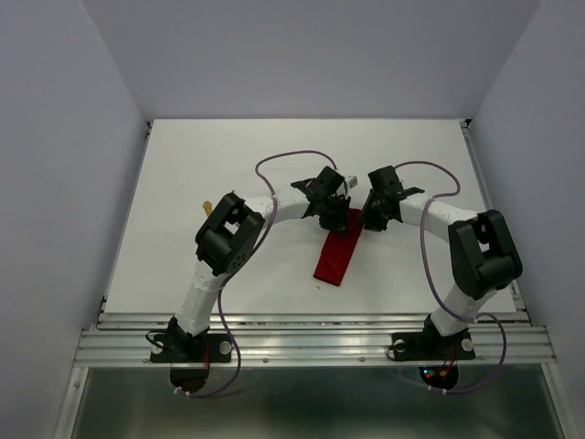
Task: Fold the napkin into a case and place the utensils inside
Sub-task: Smooth out the smaller rectangle-folded napkin at the center of the board, then pick up the smaller rectangle-folded napkin from the center of the board.
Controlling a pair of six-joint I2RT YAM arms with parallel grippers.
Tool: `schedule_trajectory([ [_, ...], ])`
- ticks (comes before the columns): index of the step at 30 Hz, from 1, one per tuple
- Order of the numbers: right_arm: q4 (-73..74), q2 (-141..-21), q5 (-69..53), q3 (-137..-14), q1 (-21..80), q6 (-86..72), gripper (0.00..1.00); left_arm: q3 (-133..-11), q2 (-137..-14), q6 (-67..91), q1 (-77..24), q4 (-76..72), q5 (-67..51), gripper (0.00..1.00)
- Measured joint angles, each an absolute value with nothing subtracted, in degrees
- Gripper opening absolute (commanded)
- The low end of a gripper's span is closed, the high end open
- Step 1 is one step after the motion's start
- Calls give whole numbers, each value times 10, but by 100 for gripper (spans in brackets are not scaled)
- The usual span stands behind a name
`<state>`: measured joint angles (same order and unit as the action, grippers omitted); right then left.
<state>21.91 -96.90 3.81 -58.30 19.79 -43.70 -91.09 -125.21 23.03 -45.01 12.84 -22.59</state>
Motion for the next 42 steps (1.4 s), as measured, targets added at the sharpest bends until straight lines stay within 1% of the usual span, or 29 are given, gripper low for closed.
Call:
schedule_trajectory([
  [14, 210, -991, 40, -584, 196, -438, 33, -932, -1267, 221, -461, 126, -242, 0],
  [21, 223, -974, 45, -589, 196, -437, 38, -947, -1250, 209, -462, 163, -198, 0],
  [26, 239, -902, 59, -598, 186, -437, 40, -951, -1197, 209, -462, 188, -173, 8],
  [27, 240, -890, 63, -600, 182, -437, 40, -955, -1187, 209, -463, 192, -166, 10],
  [28, 241, -873, 67, -601, 173, -436, 40, -959, -1180, 210, -464, 195, -159, 18],
  [31, 245, -834, 78, -592, 143, -433, 41, -979, -1170, 213, -473, 209, -128, 32],
  [32, 248, -820, 81, -583, 129, -432, 42, -985, -1170, 216, -478, 216, -113, 41],
  [34, 255, -799, 86, -565, 110, -432, 42, -987, -1170, 219, -488, 226, -91, 50],
  [35, 256, -785, 88, -547, 96, -430, 43, -987, -1170, 226, -498, 236, -76, 63],
  [36, 263, -774, 90, -534, 87, -429, 45, -987, -1170, 234, -505, 245, -64, 70],
  [37, 269, -765, 90, -522, 82, -428, 48, -987, -1170, 240, -514, 254, -48, 80],
  [40, 294, -738, 93, -495, 76, -424, 50, -987, -1171, 252, -536, 269, -9, 84],
  [42, 302, -727, 95, -489, 76, -422, 50, -987, -1173, 258, -550, 277, 10, 84],
])
